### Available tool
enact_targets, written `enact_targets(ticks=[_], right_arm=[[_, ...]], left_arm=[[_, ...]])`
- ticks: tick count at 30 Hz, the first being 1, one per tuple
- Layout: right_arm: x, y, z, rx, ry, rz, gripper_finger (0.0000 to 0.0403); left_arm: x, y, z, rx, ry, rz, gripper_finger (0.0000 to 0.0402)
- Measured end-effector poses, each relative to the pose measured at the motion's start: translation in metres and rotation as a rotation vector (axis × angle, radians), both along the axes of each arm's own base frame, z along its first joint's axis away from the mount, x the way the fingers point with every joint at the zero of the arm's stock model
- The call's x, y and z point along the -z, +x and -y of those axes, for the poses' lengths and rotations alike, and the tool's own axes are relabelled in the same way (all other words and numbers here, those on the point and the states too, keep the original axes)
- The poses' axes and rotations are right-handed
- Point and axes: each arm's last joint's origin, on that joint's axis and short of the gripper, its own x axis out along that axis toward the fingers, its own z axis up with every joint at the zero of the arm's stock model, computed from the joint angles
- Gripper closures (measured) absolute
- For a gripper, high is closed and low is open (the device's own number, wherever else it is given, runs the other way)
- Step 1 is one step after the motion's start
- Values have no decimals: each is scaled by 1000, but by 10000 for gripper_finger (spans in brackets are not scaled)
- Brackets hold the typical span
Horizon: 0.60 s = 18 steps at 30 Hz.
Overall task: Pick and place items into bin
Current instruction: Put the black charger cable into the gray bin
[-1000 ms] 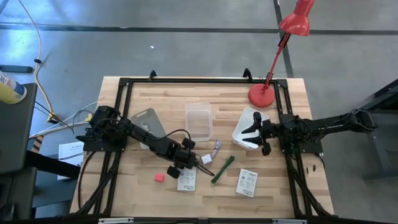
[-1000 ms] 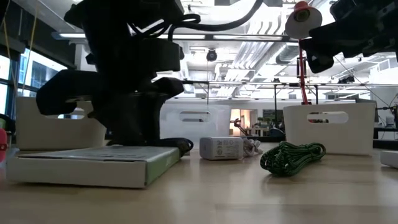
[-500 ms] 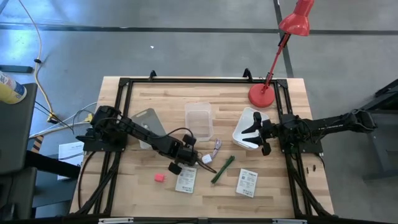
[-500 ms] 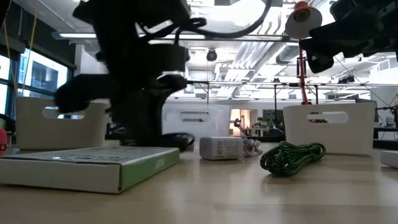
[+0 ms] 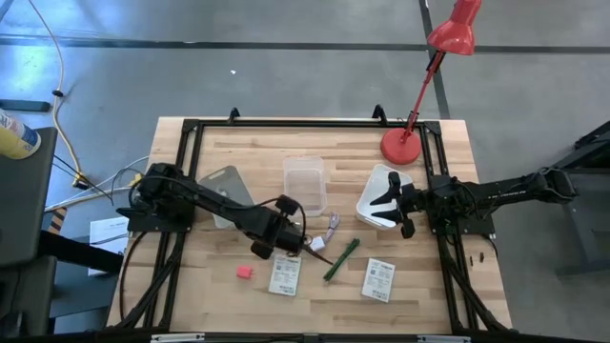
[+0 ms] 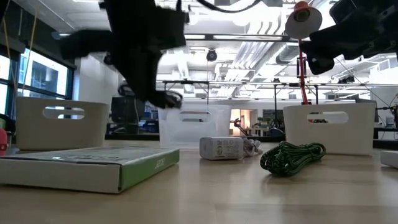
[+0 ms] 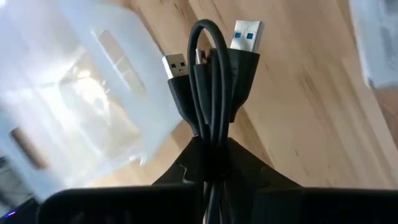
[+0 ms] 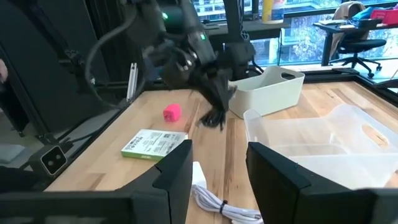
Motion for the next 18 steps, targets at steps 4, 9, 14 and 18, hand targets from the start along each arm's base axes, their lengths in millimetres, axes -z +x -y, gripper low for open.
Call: enact_targets(ticks=[4, 9, 14, 18], right_arm=[[1, 0, 1, 21, -8, -9, 261], [2, 0, 1, 38, -11, -21, 261], [2, 0, 1, 39, -11, -22, 261], [2, 0, 1, 39, -8, -23, 261]], left_arm=[[-17, -7, 7, 0, 66, -63, 388], [-34, -27, 13, -57, 163, -169, 380], [-51, -52, 16, -120, 206, -176, 390], [-62, -73, 19, -116, 197, -128, 388]])
